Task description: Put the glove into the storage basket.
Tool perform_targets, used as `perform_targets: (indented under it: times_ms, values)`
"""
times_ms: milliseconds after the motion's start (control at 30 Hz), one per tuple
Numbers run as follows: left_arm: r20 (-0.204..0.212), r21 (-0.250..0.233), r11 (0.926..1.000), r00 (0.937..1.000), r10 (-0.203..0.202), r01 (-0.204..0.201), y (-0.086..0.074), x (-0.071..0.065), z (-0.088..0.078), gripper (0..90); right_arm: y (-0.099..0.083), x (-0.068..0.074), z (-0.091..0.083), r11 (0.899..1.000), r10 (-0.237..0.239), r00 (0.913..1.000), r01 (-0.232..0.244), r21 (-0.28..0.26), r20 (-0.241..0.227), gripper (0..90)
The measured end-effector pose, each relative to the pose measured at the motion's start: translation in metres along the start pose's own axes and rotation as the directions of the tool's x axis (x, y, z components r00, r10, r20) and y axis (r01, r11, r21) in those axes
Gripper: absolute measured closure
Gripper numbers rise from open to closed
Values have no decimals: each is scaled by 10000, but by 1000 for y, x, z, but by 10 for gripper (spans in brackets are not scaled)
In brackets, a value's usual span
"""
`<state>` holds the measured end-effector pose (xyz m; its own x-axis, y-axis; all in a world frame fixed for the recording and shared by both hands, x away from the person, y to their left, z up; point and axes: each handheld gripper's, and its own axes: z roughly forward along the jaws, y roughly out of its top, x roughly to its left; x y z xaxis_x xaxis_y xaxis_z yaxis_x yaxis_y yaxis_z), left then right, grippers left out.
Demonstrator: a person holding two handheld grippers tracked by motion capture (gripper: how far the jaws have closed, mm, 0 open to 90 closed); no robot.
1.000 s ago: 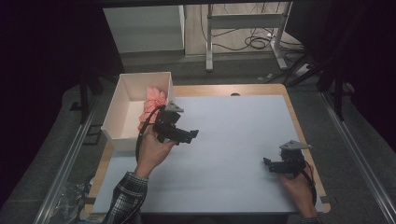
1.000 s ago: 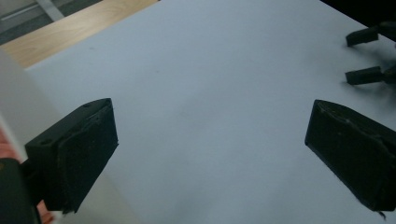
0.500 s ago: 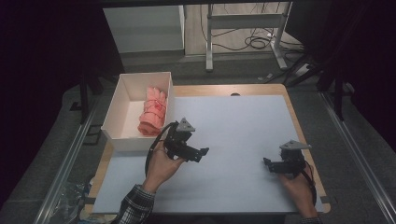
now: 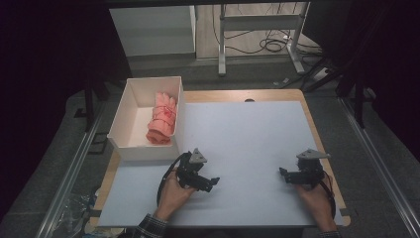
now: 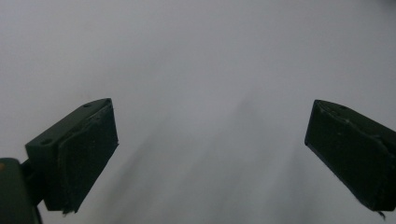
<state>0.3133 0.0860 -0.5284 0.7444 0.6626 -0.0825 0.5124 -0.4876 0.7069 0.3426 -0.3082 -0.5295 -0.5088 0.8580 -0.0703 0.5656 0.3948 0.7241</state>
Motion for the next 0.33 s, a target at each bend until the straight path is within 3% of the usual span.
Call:
perform_targets:
  times_ms: [133, 333]
  values:
    - [-163, 319, 9995, 9999, -54, 59, -12, 1, 10, 27, 0, 0, 0, 10000, -4, 10000, 4, -2, 0, 120]
    - [-455, 244, 9996, 9988, 185, -174, -15, -4, 12, 19, 0, 0, 0, 10000, 41, 10000, -41, 11, -9, 120]
